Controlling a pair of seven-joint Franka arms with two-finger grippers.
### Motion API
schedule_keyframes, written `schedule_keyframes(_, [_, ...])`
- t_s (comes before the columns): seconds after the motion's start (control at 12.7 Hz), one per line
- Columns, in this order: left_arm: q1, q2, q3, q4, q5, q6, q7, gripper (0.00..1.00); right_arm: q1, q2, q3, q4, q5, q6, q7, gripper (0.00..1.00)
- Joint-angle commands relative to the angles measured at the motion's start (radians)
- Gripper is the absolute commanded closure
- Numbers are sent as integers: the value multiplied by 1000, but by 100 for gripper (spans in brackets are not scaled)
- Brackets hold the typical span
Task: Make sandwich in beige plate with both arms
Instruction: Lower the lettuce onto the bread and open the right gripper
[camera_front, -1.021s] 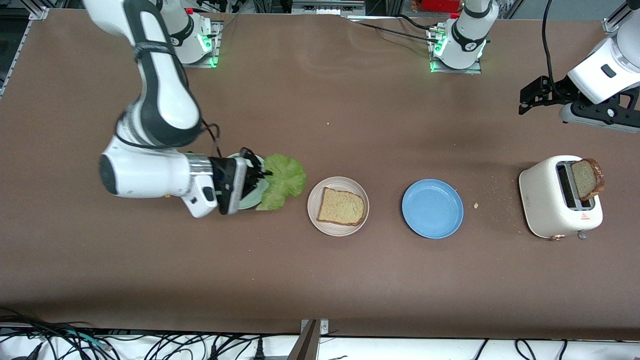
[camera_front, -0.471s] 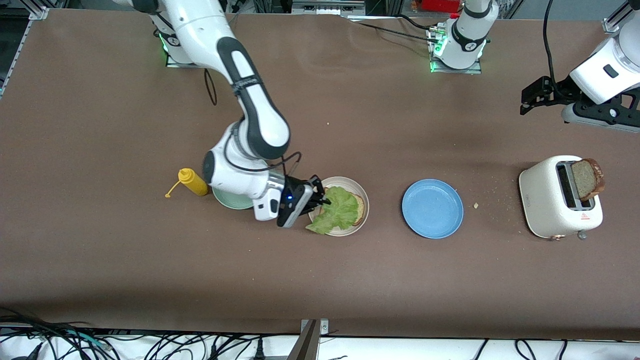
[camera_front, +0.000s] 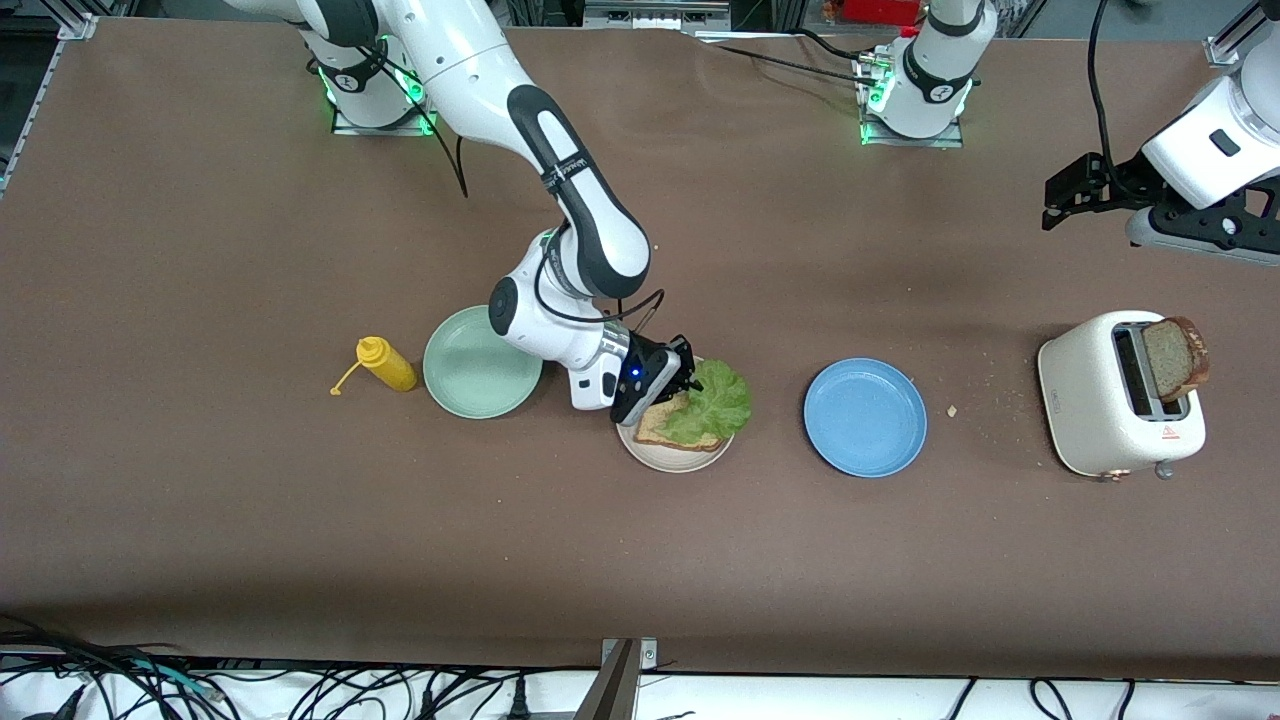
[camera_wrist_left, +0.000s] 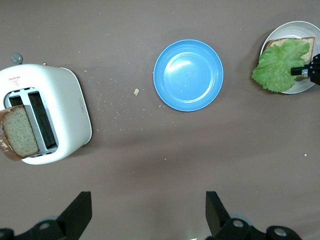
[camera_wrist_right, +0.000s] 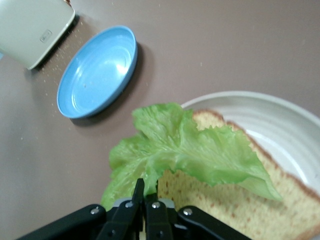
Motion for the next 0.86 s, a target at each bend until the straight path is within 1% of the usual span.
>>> schedule_keyframes(0.0, [5,-5,0,9,-9,-10,8,0,-12,-3,8,-36,11,11,-20,100])
schedule_keyframes(0.24, [5,-5,0,9,-9,-10,8,0,-21,-6,3,-41,-12,8,-11,100])
schedule_keyframes(0.55, [5,-5,0,9,-9,-10,8,0,-23,-6,-1,-42,-17,6,-12,100])
schedule_keyframes(0.71, [8,-5,0,9,-9,-9,8,0,-29,-15,-1,-61,-50,6,-9,100])
schedule_keyframes(0.79, [8,-5,0,9,-9,-9,8,0,-53,-42,2,-84,-78,2,-6,73])
